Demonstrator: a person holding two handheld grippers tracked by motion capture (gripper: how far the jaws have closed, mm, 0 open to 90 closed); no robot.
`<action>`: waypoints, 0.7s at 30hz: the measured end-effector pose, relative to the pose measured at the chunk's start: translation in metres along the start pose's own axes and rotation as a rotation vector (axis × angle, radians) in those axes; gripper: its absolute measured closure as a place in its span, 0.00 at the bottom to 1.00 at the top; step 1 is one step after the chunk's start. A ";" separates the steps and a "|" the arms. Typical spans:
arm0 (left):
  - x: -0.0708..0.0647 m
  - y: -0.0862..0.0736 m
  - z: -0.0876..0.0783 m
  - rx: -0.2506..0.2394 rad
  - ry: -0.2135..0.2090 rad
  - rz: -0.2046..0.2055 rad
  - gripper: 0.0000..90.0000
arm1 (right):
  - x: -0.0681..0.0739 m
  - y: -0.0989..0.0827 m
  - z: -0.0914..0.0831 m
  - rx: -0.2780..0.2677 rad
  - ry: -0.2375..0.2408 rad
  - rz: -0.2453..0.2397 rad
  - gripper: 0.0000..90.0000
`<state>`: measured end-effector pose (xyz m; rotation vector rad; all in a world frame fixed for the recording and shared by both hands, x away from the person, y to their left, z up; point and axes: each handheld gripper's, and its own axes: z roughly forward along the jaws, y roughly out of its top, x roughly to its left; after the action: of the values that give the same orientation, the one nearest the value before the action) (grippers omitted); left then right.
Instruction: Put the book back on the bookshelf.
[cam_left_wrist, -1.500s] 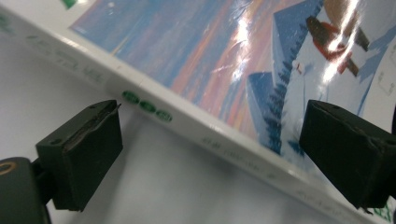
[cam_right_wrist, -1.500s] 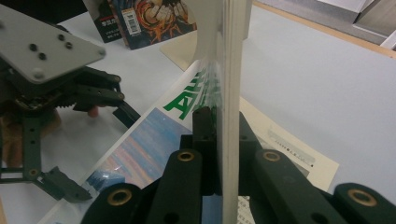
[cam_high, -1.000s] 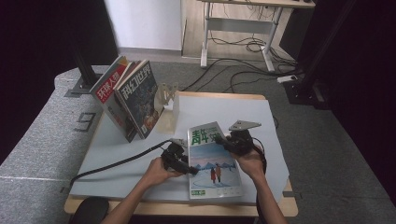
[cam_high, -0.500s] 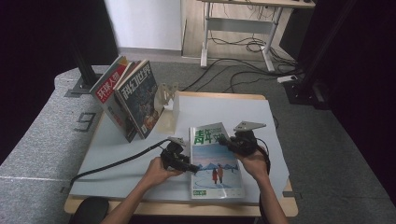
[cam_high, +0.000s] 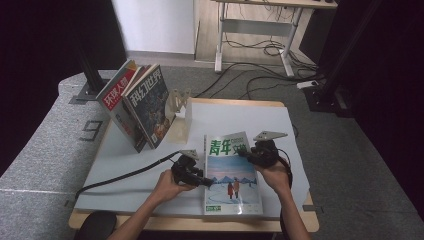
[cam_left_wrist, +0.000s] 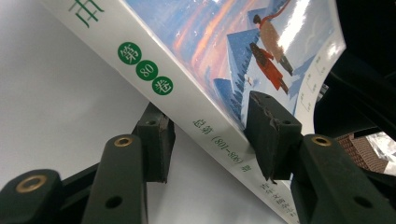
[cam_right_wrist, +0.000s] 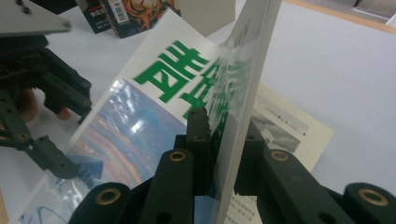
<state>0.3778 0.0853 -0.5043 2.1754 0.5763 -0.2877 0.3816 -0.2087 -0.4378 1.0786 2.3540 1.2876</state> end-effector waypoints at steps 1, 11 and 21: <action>0.000 0.000 0.000 0.000 0.000 0.000 0.59 | 0.000 0.000 0.000 0.000 0.000 0.000 0.87; -0.008 -0.001 -0.006 -0.009 0.012 0.039 0.61 | -0.013 -0.009 0.006 0.065 0.002 0.047 0.62; -0.016 -0.002 -0.011 -0.026 0.011 0.086 0.63 | -0.038 -0.031 0.020 0.106 0.062 0.192 0.24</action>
<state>0.3630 0.0904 -0.4926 2.1709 0.4883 -0.2205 0.4038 -0.2339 -0.4787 1.3447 2.4381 1.2878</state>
